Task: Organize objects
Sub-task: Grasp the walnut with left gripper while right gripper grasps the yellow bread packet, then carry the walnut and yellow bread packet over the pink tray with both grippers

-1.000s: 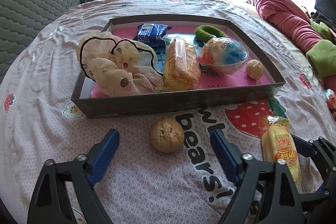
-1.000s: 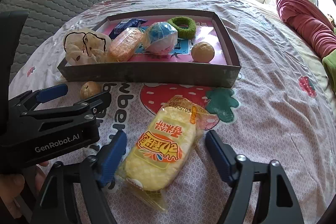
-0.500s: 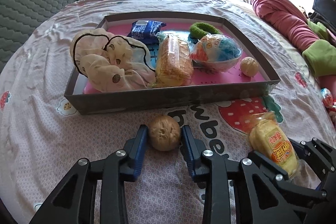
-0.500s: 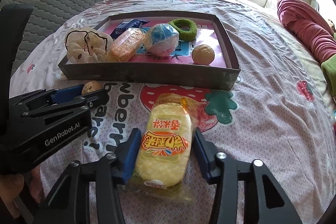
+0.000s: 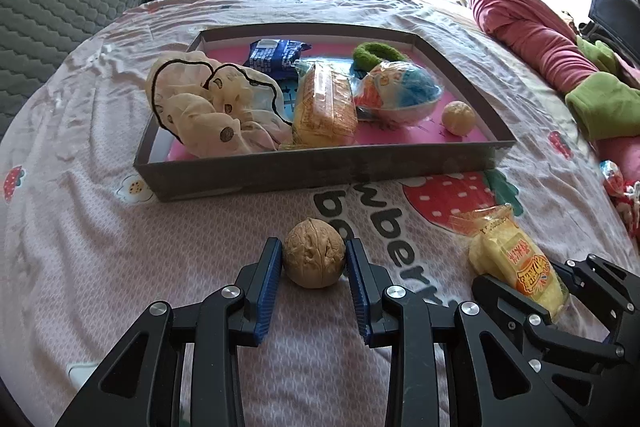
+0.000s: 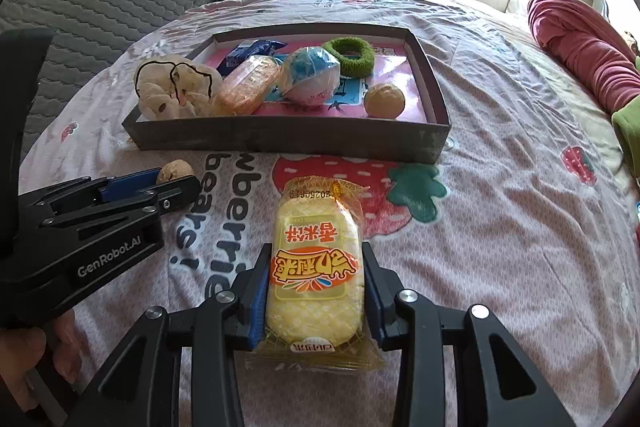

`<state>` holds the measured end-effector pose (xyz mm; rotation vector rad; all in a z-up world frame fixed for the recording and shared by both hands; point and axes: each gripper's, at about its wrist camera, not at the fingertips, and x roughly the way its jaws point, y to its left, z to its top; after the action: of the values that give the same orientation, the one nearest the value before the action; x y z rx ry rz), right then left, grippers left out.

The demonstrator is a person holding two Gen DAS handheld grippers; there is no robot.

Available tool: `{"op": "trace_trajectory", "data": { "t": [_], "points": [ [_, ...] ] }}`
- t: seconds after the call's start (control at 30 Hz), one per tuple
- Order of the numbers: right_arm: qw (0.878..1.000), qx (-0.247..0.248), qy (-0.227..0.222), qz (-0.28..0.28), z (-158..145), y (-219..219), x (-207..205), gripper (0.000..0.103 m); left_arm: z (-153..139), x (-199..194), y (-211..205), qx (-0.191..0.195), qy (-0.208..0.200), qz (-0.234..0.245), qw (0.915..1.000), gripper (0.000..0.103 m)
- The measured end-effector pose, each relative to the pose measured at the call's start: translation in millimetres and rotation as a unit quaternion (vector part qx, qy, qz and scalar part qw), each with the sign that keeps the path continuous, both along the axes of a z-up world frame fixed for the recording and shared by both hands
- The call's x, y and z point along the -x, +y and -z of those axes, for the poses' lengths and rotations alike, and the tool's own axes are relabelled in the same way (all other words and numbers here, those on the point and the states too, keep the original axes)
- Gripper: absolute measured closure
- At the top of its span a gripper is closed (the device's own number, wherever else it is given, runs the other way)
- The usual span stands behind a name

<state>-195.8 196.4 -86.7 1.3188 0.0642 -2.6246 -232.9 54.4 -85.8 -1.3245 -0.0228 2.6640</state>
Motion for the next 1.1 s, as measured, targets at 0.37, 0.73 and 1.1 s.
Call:
{"op": "trace_trajectory", "data": {
  "t": [0.37, 0.73, 1.1],
  "points": [
    [1.000, 0.005, 0.002, -0.005, -12.3, 0.1, -20.6, 0.063, -14.4, -32.2, 5.4, 0.006, 0.005, 0.008, 0.9999, 0.069],
    [1.000, 0.004, 0.017, -0.010, -40.5, 5.2, -49.7, 0.063, -38.5, -63.0, 8.5, 0.011, 0.018, 0.010, 0.9997, 0.069],
    [0.999, 0.007, 0.043, -0.019, -72.7, 6.0, -77.1, 0.063, -70.4, -95.3, 9.6, 0.012, 0.040, 0.005, 0.9991, 0.069]
  ]
}}
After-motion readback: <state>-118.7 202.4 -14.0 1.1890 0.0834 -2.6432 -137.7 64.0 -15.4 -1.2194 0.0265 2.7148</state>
